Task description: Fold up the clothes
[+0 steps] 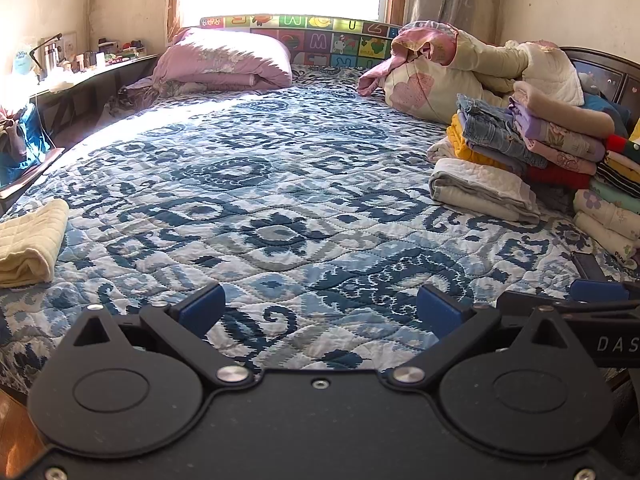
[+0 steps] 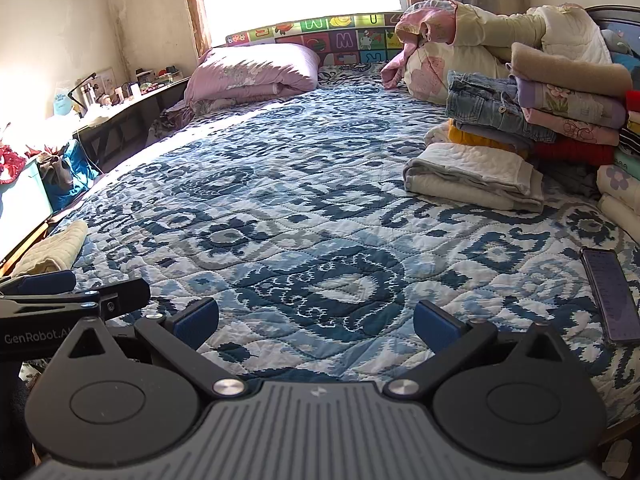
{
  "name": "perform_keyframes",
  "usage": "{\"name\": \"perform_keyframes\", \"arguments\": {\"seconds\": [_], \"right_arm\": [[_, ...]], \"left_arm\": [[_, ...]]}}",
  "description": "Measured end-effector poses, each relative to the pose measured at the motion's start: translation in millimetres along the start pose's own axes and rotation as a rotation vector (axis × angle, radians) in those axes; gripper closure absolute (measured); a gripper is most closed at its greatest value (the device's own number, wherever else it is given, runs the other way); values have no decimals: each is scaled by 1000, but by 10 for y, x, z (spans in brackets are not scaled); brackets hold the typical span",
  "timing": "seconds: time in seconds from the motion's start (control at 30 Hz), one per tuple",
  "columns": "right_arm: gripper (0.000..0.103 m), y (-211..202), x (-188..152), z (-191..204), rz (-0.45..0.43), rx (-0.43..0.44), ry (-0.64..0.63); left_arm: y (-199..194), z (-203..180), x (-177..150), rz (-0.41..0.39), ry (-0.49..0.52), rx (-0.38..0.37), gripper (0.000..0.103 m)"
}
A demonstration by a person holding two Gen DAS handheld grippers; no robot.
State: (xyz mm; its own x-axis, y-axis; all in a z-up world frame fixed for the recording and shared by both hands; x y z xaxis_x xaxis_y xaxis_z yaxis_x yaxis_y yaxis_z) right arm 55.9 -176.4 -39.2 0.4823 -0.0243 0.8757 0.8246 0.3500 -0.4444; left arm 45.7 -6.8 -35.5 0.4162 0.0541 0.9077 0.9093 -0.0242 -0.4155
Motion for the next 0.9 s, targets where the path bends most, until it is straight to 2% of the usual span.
{"name": "perform_keyframes", "arguments": {"seconds": [0.9], "right_arm": [[0,47,-12,11,11,1,0]], "left_arm": [[74,-18,-32,12,-2,3,0]]}}
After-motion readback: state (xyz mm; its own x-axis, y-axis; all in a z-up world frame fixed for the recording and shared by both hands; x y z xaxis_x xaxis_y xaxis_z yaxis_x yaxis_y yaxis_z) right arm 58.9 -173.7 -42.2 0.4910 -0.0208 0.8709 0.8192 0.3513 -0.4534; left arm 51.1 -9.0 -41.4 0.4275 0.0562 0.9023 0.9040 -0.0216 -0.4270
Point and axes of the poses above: each gripper's, at about its wrist camera, not at the fingertips, and y roughly the way its jaws point, z to its left, x to its top, the point moved 5 cm from there along y, roughly the way its jaws point, and after that the axes turned 10 degrees about -z, right-handed, at the moved point
